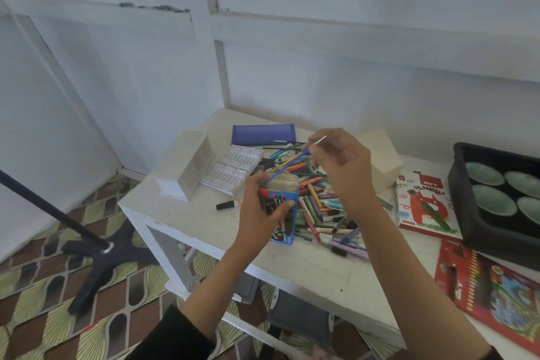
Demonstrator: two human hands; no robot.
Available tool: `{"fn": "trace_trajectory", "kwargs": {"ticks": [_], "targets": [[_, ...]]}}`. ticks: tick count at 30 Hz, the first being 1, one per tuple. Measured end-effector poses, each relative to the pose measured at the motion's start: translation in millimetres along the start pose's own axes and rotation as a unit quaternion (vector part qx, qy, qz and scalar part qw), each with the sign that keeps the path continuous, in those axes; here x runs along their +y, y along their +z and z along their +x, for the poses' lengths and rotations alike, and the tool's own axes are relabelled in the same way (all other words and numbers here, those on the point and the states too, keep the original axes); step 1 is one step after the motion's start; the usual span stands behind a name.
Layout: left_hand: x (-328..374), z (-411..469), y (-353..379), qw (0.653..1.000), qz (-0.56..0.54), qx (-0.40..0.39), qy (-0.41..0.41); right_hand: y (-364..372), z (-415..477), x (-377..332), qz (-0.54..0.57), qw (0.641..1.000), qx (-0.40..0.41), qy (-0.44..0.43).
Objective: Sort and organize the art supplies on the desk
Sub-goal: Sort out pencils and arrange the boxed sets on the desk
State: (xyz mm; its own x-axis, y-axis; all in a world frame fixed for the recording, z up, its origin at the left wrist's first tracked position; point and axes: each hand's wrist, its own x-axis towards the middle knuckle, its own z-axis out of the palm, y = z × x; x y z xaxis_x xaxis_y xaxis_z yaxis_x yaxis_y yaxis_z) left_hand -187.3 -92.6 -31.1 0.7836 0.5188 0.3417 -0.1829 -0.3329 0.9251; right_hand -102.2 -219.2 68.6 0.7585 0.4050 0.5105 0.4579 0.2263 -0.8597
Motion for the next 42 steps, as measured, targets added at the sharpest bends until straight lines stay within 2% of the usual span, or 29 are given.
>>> {"fn": "trace_trajectory", "kwargs": {"ticks": [3,14,20,23,27,29,32,36,39,42], "targets": [[5,0,1,1.000,-0.006,0.004,-0.001,7,5,-3,-0.066,0.996,-0.047,-0.040],[3,0,-1,1.000,-0.007,-0.007,-0.008,-4,9,-1,-0.150,0.984,-0.052,-0.085],[1,0,0,1.000,-0.007,-0.009,-0.009,3,5,17,-0.247,0.958,-0.135,-0.060],[-1,2,-2,1.000,0.001,-0.003,-0.011,11,-8,40,-0.276,0.950,-0.121,-0.075],[-2,4,-2,1.000,0.006,-0.004,-0.005,14,-15,55,-0.284,0.947,-0.057,-0.141],[-3,5,-1,1.000,0.006,-0.003,-0.002,14,-16,58,-0.313,0.931,-0.032,-0.184],[-2,6,-1,1.000,0.005,0.002,0.008,12,-22,68,-0.354,0.909,-0.044,-0.217],[-3,6,-1,1.000,0.002,0.002,0.014,12,-35,81,-0.334,0.929,-0.055,-0.152],[-3,6,-1,1.000,0.001,-0.002,0.014,12,-39,78,-0.276,0.953,-0.049,-0.110],[-3,7,-3,0.999,-0.039,-0.021,0.010,14,-36,69,-0.152,0.986,-0.065,0.034]]}}
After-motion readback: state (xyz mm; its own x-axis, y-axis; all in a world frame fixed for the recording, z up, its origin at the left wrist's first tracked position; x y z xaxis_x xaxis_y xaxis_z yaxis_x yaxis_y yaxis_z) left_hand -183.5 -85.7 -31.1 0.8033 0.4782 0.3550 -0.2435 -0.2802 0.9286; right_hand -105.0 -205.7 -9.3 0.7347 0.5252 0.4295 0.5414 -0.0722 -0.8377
